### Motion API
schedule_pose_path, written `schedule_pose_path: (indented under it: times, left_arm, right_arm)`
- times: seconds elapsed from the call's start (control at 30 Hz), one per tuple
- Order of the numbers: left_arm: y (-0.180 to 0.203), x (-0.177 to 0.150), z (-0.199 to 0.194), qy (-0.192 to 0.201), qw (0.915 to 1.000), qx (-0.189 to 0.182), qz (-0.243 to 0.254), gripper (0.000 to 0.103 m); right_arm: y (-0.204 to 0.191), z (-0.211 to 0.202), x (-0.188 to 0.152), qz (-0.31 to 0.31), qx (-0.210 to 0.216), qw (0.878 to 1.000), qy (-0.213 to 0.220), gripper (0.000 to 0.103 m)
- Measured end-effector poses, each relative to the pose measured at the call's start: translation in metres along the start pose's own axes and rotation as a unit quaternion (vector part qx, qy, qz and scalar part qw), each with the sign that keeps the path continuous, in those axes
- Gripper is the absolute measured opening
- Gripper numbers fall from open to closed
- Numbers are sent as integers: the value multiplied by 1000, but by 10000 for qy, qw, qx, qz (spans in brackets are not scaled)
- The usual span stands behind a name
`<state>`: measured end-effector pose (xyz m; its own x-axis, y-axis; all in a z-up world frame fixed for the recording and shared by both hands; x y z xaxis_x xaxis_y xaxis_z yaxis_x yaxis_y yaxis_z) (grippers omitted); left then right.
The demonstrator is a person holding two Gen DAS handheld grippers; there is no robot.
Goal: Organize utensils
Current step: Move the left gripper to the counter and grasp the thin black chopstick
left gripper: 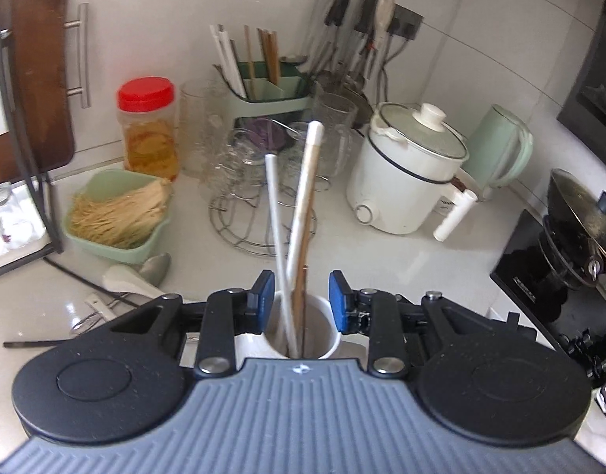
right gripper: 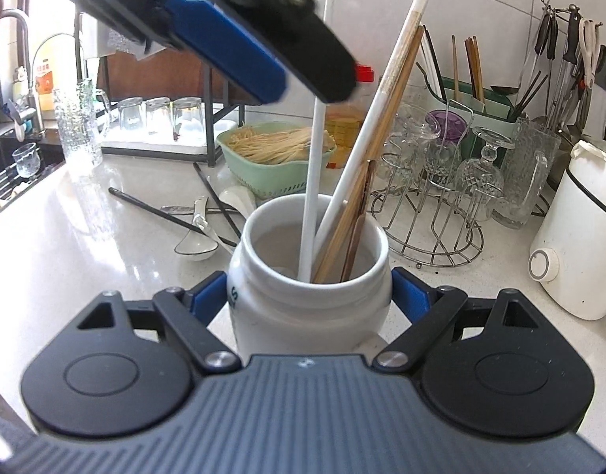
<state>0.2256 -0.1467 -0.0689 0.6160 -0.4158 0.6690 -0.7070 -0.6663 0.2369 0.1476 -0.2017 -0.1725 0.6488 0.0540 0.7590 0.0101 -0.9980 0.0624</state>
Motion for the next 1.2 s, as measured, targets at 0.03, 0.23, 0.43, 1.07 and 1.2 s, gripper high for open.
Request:
schedule_pose_path:
  times: [0.03, 0.23, 0.43, 1.07, 1.2]
  left_arm:
    - [-3, 0, -3, 43, 10000, 24, -64, 34]
    - [-25, 6, -31, 370, 9979, 374, -380, 34]
    - [-57, 1, -45, 455, 9937, 825, -614, 34]
    - [-158, -21, 29, -445, 9853, 1640, -159, 35]
    - [-173, -15, 54, -700, 9862, 1499, 42, 35]
  right_arm:
    - [0, 0, 0, -4, -3, 10000, 3, 91]
    - [0, -1, -1, -9, -6, 10000, 13, 90]
    - [0, -1, -2, -10, 9, 10000, 39, 90]
    - [6, 10, 4, -8, -55, 10000, 18, 91]
    - [5, 10, 5, 44, -119, 9999, 16, 91]
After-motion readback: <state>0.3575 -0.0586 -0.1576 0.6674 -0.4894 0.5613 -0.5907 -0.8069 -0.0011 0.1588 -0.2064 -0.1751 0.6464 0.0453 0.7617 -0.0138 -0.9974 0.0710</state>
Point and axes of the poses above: each gripper's, at about its wrist camera, not at the fingertips, and z roughly the way its jaws point, y to its right, x to its top, the point moved 4 cm from there along z, roughly the way its jaws point, and after that the axes turned 4 degrees about -y, right-handed, at the moved point
